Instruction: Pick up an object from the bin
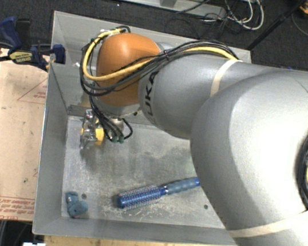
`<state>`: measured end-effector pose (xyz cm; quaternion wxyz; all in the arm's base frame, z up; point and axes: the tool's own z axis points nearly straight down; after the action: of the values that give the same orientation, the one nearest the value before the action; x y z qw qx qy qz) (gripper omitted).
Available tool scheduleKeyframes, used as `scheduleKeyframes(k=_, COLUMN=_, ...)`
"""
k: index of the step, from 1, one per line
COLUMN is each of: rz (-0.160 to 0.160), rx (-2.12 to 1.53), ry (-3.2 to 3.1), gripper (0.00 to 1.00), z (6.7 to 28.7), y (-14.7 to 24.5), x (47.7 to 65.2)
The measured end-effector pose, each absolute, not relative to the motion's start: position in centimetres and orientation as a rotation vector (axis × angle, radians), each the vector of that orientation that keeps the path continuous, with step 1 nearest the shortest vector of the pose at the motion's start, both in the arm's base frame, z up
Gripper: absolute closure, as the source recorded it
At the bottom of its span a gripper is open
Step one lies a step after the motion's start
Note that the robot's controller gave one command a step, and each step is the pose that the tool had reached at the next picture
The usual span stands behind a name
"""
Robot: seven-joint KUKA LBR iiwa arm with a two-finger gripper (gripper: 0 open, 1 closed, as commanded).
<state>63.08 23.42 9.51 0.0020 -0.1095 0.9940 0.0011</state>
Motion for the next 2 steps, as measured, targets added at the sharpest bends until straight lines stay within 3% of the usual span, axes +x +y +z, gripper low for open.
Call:
scheduleKeyframes(k=1, rz=0.004, rx=-0.344, ry=3.122, gripper=1.0, z=13.1, y=25.0, x=58.7)
scheduleKeyframes(k=2, rz=-0.002, rx=-0.516, ry=3.107, gripper=1.0, z=10.3, y=20.2, x=49.0)
